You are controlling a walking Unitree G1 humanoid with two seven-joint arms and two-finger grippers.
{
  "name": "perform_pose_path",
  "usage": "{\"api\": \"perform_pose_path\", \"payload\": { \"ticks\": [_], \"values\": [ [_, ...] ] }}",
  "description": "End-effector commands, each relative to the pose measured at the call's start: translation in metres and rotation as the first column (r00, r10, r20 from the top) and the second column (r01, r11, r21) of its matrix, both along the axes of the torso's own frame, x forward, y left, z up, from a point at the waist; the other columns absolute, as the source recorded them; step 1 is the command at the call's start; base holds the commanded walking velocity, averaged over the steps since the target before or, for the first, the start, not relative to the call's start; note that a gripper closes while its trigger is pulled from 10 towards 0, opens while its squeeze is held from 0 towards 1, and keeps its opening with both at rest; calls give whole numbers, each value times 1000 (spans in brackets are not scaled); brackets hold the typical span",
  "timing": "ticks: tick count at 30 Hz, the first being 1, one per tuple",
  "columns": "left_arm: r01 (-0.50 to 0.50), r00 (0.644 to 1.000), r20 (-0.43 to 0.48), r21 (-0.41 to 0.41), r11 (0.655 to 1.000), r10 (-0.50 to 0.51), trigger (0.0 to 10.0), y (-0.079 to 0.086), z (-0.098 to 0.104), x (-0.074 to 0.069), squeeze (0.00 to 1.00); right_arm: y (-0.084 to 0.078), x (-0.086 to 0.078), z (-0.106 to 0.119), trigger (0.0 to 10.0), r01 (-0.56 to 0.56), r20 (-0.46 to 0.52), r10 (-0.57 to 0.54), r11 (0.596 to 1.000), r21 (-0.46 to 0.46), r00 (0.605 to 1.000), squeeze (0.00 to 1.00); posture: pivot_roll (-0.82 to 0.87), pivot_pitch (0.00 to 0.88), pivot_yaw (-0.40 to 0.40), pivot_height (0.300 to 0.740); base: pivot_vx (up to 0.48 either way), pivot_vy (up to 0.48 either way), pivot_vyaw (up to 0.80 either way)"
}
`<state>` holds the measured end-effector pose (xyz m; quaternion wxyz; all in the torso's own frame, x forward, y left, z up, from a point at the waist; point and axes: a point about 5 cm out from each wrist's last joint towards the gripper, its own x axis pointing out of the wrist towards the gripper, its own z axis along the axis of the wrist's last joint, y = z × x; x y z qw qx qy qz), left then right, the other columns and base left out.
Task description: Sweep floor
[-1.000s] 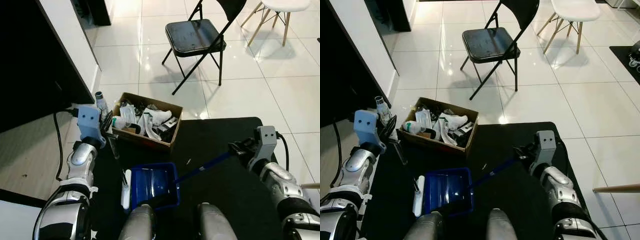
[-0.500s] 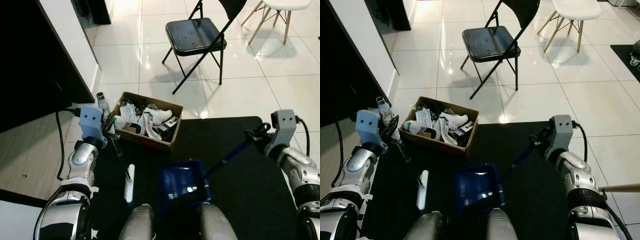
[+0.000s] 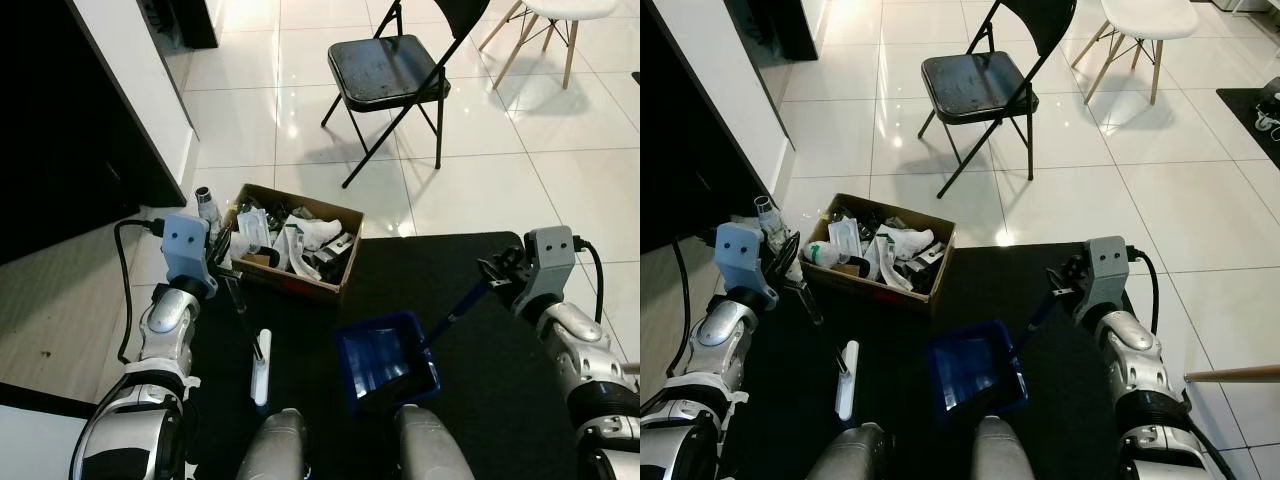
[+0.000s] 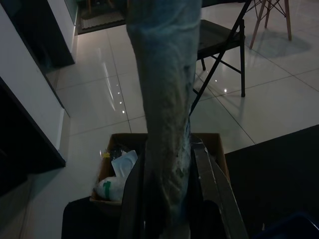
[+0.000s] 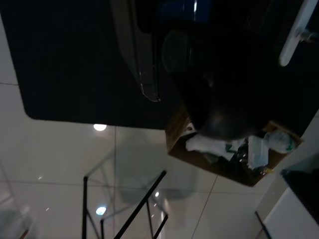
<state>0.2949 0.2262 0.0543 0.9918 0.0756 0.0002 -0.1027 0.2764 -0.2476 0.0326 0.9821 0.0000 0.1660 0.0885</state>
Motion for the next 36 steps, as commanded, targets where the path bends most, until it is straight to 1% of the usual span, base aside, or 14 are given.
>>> {"api": "perform_pose_path", "payload": {
  "ticks": [1, 9, 11, 17, 22, 24, 25, 26, 27, 32, 33, 34, 35, 36],
  "values": [
    [22, 1000, 16, 2, 1000, -22, 10000, -8, -1, -2, 0, 5, -13, -19, 10000, 5, -78, -4, 1000, 11, 997, 0, -2, 66, 15, 740, 0, 0, 0],
    [25, 1000, 17, -2, 1000, -25, 10000, -9, -2, -2, 0, -5, -11, -12, 10000, 65, -19, -65, 998, -18, 998, 0, -4, 65, 18, 740, 0, 0, 0],
    [25, 999, 23, -3, 1000, -24, 10000, -8, 0, -1, 0, -15, -7, -2, 10000, 117, 41, -116, 993, -32, 992, 0, -7, 64, 18, 740, 0, 0, 0],
    [26, 999, 29, -5, 1000, -26, 10000, -8, 1, -1, 0, -31, -4, 12, 10000, 198, 123, -191, 979, -46, 974, 0, -11, 63, 21, 740, 0, 0, 0],
    [27, 999, 28, -6, 1000, -27, 10000, -8, 1, -1, 0, -33, -5, 12, 10000, 206, 129, -199, 978, -36, 971, 0, -14, 63, 22, 740, 0, 0, 0],
    [28, 999, 25, -8, 1000, -28, 10000, -9, 0, -2, 0, -31, -7, 10, 10000, 193, 123, -192, 981, -3, 974, 0, -14, 65, 24, 740, 0, 0, 0],
    [29, 999, 22, -8, 1000, -28, 10000, -9, -1, -2, 0, -28, -9, 8, 10000, 188, 120, -187, 982, -3, 975, 643, -11, 65, 23, 740, 0, 0, 0],
    [29, 999, 22, -8, 1000, -28, 10000, -9, -1, -2, 0, -28, -9, 8, 10000, 188, 120, -187, 982, -3, 975, 643, -11, 65, 23, 740, 0, 0, 0],
    [29, 999, 17, -9, 1000, -29, 10000, -10, -2, -3, 0, -24, -11, 4, 10000, 184, 116, -182, 983, -5, 976, 969, -10, 65, 24, 740, 0, 0, 0],
    [31, 999, 13, -8, 999, -31, 10000, -10, -4, -4, 0, -23, -12, 3, 10000, 184, 118, -181, 983, -16, 976, 988, -9, 64, 26, 740, 0, 0, 0],
    [32, 999, 11, -7, 999, -32, 10000, -10, -4, -4, 0, -23, -12, 3, 10000, 190, 120, -186, 981, -24, 975, 953, -10, 64, 27, 740, 0, 0, 0],
    [32, 999, 11, -7, 999, -32, 10000, -10, -4, -4, 0, -23, -12, 3, 10000, 190, 120, -186, 981, -24, 975, 953, -10, 64, 27, 740, 0, 0, 0],
    [35, 999, 7, -3, 999, -35, 10000, -10, -5, -5, 0, -25, -12, 2, 10000, 201, 120, -194, 979, -42, 974, 600, -9, 66, 26, 740, 0, 0, 0],
    [35, 999, 7, -3, 999, -35, 10000, -10, -5, -5, 0, -25, -12, 2, 10000, 201, 120, -194, 979, -42, 974, 600, -9, 66, 26, 740, 0, 0, 0]
  ]
}}
